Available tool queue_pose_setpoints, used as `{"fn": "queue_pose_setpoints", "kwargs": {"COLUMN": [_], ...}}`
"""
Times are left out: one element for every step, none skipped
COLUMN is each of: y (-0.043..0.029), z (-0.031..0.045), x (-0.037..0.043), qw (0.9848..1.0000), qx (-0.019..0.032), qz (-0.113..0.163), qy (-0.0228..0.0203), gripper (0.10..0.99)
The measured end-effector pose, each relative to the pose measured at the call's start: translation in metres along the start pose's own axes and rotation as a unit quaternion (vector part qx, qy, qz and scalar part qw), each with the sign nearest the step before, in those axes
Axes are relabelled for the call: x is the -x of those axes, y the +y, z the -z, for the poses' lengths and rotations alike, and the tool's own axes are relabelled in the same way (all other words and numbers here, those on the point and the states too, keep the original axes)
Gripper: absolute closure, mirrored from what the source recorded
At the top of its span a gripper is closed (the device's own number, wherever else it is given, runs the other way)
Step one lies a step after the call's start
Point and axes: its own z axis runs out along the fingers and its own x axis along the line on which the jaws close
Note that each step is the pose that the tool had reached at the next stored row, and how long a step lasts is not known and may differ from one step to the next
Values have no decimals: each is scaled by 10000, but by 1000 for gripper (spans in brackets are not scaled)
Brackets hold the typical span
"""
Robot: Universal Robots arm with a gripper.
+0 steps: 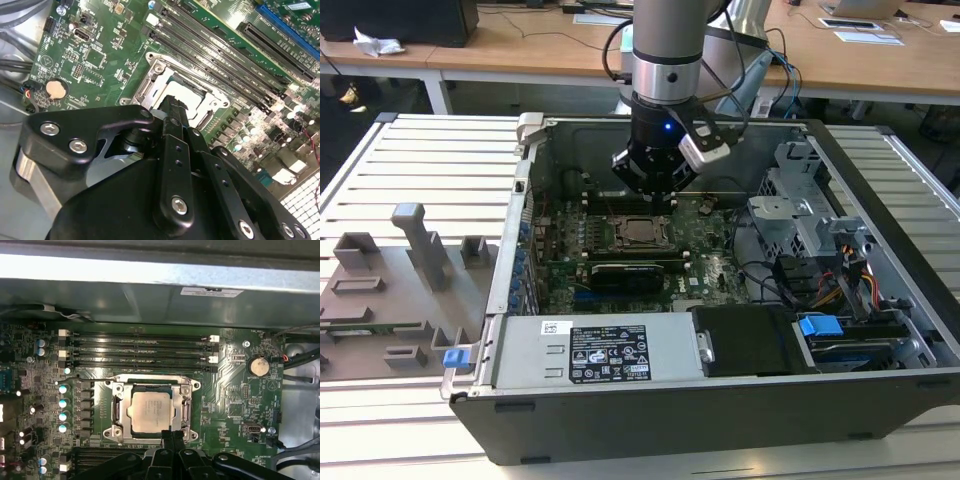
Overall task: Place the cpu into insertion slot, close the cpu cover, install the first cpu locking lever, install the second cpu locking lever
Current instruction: 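Install the first cpu locking lever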
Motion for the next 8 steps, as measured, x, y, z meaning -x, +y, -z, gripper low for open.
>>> {"fn": "queue_pose_setpoints", "kwargs": {"y": [0, 0, 0, 0, 0, 0, 0, 0], "z": [0, 0, 0, 0, 0, 0, 0, 0], "x": [0, 0, 0, 0, 0, 0, 0, 0], "qw": [10000, 10000, 9999, 9999, 9998, 9997, 9993, 9992], "qx": [1, 3, 4, 5, 7, 10, 14, 15], "qz": [32, 75, 111, 148, 185, 247, 380, 387], "qy": [-1, -4, -5, -7, -9, -12, -18, -18], "gripper": [980, 980, 980, 980, 980, 980, 980, 980]}}
